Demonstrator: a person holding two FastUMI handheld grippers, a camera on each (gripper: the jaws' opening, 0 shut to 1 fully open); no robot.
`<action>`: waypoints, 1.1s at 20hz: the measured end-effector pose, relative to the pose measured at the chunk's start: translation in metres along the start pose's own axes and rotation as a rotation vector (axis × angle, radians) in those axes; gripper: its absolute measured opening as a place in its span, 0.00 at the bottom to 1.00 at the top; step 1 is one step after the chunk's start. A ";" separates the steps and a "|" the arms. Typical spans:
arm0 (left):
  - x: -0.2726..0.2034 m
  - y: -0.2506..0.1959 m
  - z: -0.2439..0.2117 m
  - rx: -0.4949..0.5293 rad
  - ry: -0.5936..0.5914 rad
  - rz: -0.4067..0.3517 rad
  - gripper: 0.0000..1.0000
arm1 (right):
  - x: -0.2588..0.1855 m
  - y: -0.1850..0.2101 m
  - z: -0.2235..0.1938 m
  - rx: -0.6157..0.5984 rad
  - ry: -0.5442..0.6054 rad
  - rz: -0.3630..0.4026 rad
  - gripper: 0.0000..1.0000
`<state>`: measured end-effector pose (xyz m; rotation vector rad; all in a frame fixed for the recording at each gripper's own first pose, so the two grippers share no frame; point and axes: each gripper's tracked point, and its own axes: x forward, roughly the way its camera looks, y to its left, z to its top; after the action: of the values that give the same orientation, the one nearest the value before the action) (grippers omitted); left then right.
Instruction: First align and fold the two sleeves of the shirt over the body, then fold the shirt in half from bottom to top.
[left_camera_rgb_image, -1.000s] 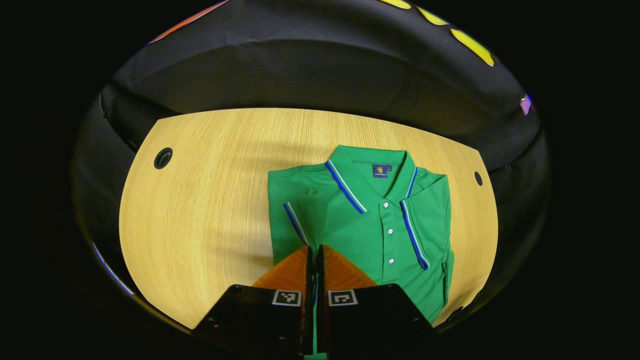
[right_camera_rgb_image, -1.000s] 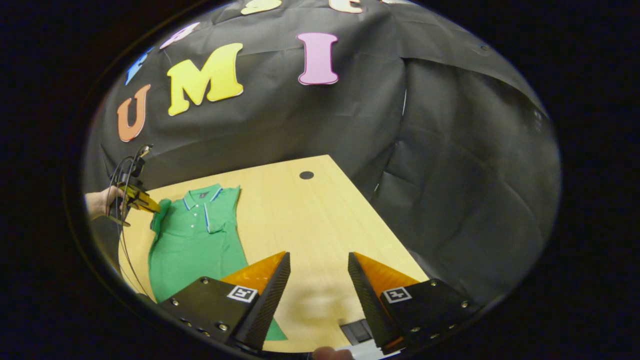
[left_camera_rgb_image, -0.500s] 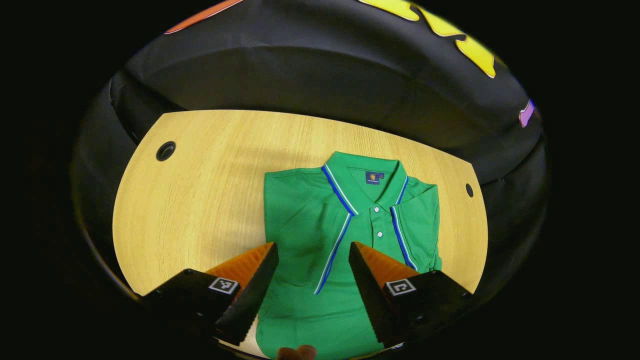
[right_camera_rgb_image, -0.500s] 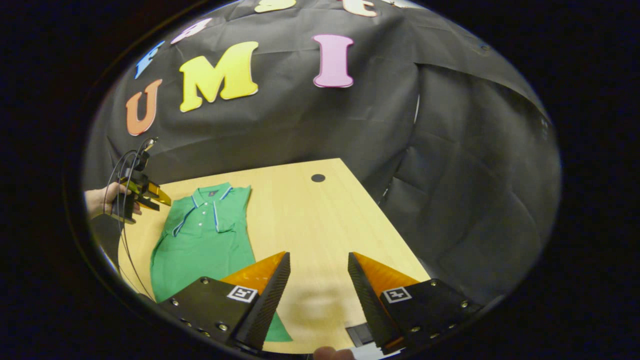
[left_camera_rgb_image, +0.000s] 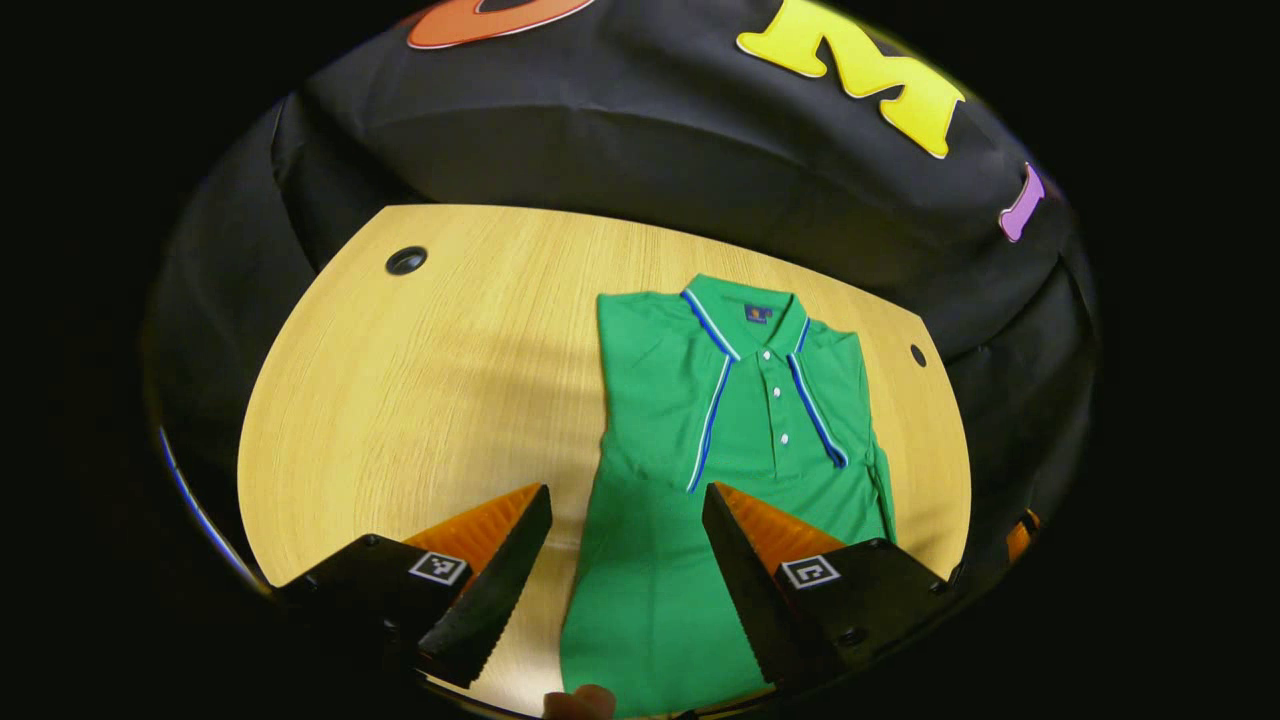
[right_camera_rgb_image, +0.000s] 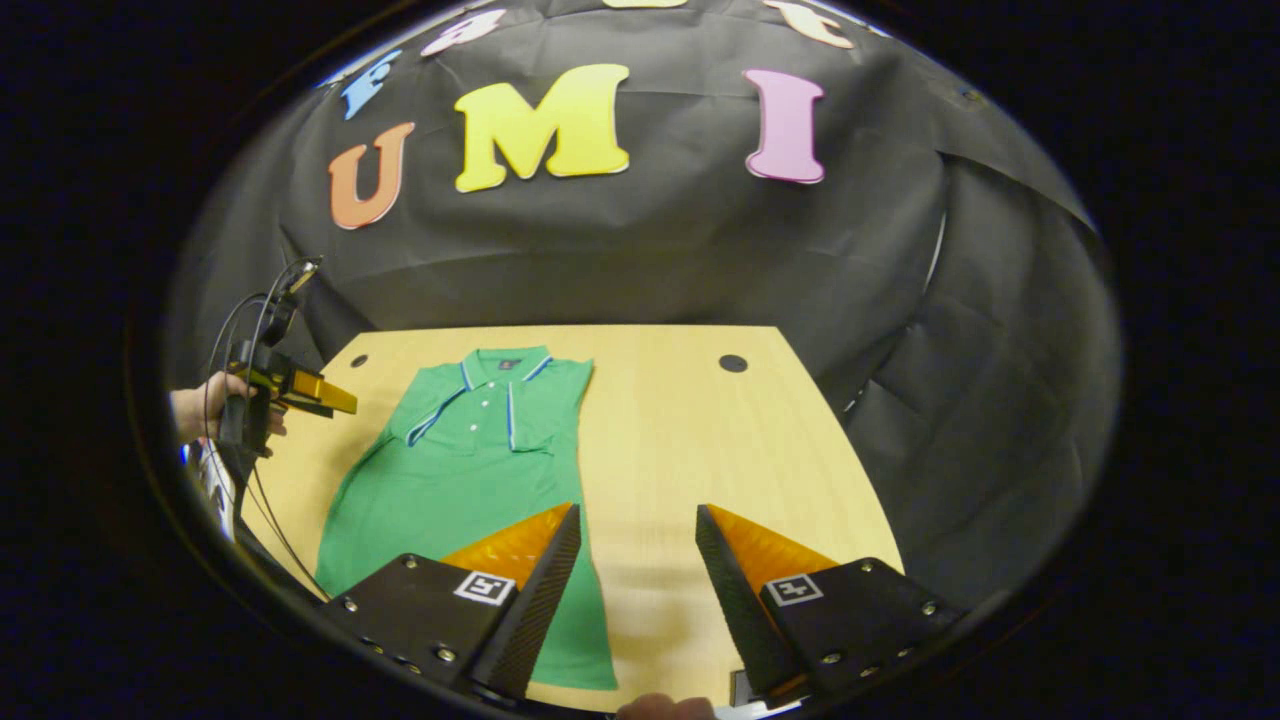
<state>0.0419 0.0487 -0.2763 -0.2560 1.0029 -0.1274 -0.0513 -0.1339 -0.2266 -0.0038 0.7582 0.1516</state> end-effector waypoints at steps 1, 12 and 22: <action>-0.007 0.003 -0.015 0.001 0.004 -0.005 0.98 | 0.002 0.006 -0.004 -0.020 0.010 0.017 0.76; -0.078 0.017 -0.198 0.109 0.172 -0.046 0.98 | -0.002 0.034 -0.101 -0.141 0.257 0.119 0.76; -0.094 0.012 -0.288 0.053 0.348 -0.059 0.98 | -0.016 0.031 -0.195 -0.201 0.469 0.136 0.77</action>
<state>-0.2522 0.0366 -0.3503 -0.2191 1.3363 -0.2580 -0.2004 -0.1169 -0.3558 -0.1840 1.2096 0.3639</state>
